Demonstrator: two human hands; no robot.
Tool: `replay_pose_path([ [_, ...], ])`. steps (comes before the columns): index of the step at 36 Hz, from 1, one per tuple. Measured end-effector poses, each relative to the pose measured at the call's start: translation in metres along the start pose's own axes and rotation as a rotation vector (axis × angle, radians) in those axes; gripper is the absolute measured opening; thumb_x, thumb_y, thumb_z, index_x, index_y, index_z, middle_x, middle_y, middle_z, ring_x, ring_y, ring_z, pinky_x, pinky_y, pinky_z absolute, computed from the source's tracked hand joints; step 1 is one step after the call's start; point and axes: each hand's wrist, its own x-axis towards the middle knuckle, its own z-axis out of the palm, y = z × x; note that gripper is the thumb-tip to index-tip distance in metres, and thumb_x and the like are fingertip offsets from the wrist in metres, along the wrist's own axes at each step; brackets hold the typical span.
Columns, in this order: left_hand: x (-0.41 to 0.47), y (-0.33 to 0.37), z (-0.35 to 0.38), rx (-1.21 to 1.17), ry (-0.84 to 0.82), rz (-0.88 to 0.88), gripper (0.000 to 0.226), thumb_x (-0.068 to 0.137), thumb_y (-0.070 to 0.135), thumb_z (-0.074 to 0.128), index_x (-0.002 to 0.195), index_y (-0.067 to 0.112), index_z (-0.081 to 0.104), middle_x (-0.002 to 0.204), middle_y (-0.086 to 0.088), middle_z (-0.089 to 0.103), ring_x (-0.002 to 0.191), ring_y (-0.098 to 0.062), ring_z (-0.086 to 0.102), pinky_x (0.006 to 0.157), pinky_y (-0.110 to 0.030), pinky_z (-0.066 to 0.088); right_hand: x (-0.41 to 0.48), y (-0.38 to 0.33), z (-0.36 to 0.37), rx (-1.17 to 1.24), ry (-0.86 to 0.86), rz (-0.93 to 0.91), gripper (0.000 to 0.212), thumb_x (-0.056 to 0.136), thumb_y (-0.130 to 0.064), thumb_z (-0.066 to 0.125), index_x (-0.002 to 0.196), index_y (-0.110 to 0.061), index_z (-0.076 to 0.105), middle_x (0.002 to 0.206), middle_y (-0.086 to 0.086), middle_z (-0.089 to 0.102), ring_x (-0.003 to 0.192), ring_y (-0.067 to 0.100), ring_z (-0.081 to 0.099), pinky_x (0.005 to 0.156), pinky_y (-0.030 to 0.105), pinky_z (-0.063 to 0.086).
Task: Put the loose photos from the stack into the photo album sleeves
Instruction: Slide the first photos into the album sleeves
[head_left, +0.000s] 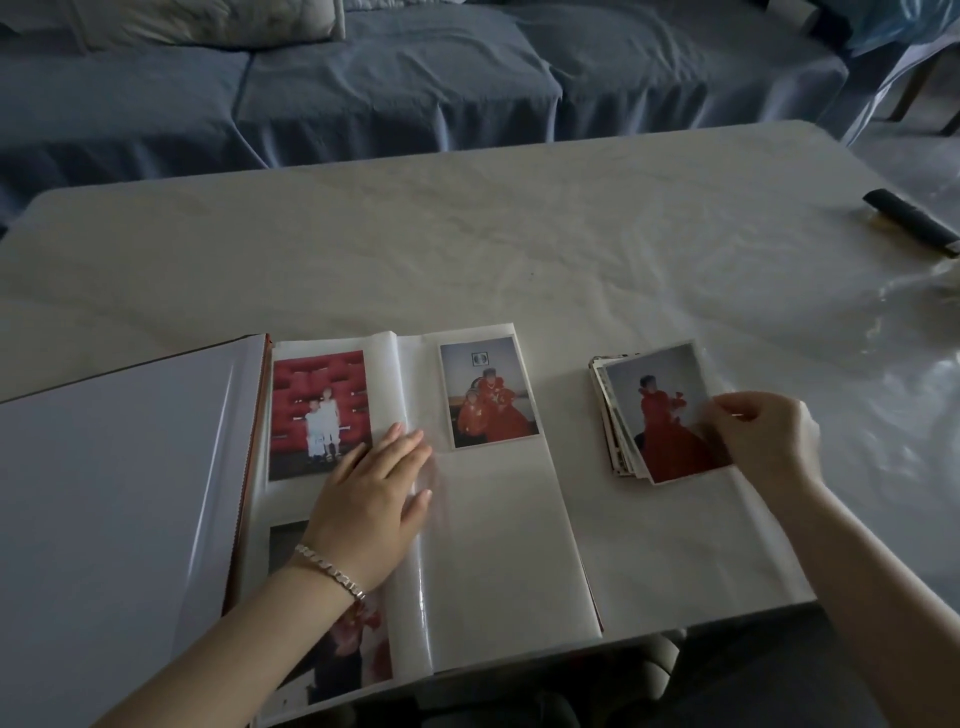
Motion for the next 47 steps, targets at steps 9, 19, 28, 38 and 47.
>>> replay_pose_path([
  [9, -0.01, -0.007, 0.0, -0.35, 0.143, -0.062, 0.023, 0.084, 0.006, 0.065, 0.102, 0.019, 0.068, 0.122, 0.015, 0.055, 0.133, -0.006, 0.026, 0.111, -0.026, 0.014, -0.022, -0.046, 0.005, 0.474, -0.305, 0.108, 0.018, 0.081, -0.001, 0.066, 0.069, -0.014, 0.067, 0.043, -0.009, 0.058, 0.038, -0.001, 0.049, 0.04, 0.009, 0.04],
  [19, -0.013, -0.002, -0.021, -0.841, -0.02, -0.446, 0.075, 0.082, 0.068, 0.03, 0.112, 0.009, 0.064, 0.125, -0.009, 0.06, 0.118, -0.021, 0.054, 0.101, -0.036, 0.042, -0.109, -0.08, 0.079, 0.389, -0.556, -0.072, 0.024, 0.084, 0.0, 0.064, 0.102, -0.016, 0.064, 0.06, -0.011, 0.068, 0.041, 0.0, 0.054, 0.046, 0.013, 0.045],
  [28, -0.01, -0.009, -0.015, -0.77, 0.332, -0.615, 0.015, 0.085, 0.019, 0.064, 0.088, 0.004, 0.061, 0.073, 0.0, 0.068, 0.067, -0.013, 0.064, 0.051, -0.015, 0.048, -0.121, -0.077, 0.078, 0.116, -0.395, -0.435, 0.028, 0.09, -0.013, 0.059, 0.117, -0.016, 0.064, 0.108, -0.004, 0.066, 0.088, 0.006, 0.061, 0.079, 0.013, 0.048],
  [38, -0.021, 0.001, -0.018, -0.498, 0.497, -0.459, 0.017, 0.087, 0.01, 0.06, 0.101, 0.0, 0.057, 0.066, -0.006, 0.064, 0.05, -0.02, 0.056, 0.042, -0.021, 0.037, -0.115, -0.038, 0.08, -0.216, -0.406, -0.561, 0.037, 0.093, -0.015, 0.053, 0.129, -0.006, 0.054, 0.146, 0.004, 0.039, 0.127, 0.023, 0.046, 0.1, 0.024, 0.032],
  [47, -0.022, 0.006, -0.035, -0.327, 0.575, -0.339, 0.016, 0.073, -0.007, 0.071, 0.086, -0.007, 0.061, 0.053, -0.011, 0.059, 0.036, -0.015, 0.043, 0.037, -0.01, 0.029, -0.122, -0.039, 0.085, -0.142, -0.319, -0.592, 0.031, 0.083, 0.002, 0.064, 0.113, 0.005, 0.063, 0.136, 0.019, 0.049, 0.111, 0.036, 0.059, 0.084, 0.042, 0.051],
])
